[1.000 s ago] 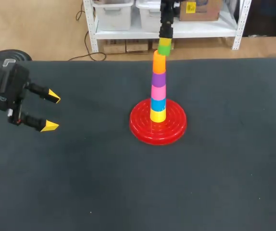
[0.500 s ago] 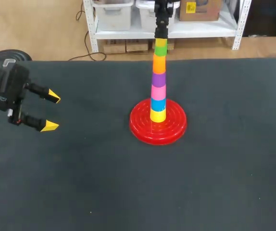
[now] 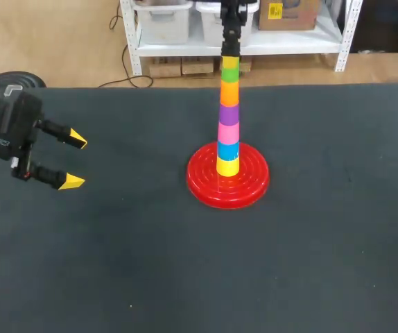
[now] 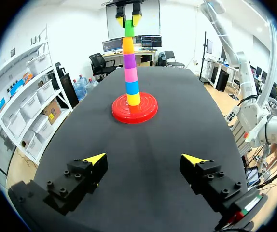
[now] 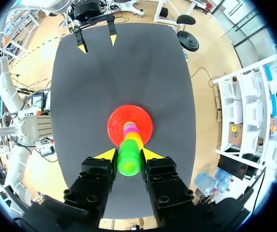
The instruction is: Pick up and stack the cylinders on the red base in this order: pink,purple,orange,green
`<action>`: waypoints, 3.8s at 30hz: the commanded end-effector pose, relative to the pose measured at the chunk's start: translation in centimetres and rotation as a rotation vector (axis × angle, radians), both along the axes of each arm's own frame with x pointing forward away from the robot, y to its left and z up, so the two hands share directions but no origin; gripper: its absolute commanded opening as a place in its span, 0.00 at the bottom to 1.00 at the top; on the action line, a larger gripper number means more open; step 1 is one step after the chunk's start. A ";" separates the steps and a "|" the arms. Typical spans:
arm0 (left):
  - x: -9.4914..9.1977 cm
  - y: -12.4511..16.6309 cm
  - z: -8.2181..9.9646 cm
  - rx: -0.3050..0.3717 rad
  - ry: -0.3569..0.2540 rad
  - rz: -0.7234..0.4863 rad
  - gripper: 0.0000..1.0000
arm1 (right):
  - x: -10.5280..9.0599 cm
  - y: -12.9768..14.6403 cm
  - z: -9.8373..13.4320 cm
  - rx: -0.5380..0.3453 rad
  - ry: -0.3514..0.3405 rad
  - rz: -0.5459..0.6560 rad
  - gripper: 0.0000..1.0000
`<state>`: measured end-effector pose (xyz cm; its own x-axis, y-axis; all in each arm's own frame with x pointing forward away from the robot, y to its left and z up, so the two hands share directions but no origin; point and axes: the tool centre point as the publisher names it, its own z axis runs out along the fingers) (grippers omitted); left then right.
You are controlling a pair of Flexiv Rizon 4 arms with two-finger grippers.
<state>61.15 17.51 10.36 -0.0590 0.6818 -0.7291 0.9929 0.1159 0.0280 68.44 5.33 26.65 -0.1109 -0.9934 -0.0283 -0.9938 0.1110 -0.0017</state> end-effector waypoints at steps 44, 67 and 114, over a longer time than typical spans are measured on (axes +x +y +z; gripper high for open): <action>0.0 0.1 -0.1 -0.003 -0.004 -0.001 1.00 | 0.6 -0.2 -0.8 -0.016 0.037 0.019 0.00; 0.0 0.1 -0.1 -0.003 -0.004 -0.001 1.00 | 0.8 -0.3 -0.6 -0.012 0.046 0.022 0.00; 0.0 0.1 -0.1 -0.003 -0.004 -0.001 1.00 | -0.7 -2.5 0.6 0.279 -0.026 -0.072 1.00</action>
<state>61.15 17.51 10.36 -0.0590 0.6818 -0.7291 0.9929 0.1159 0.0280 69.73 5.08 27.19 -0.1667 -0.9793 -0.1151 -0.9825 0.1551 0.1032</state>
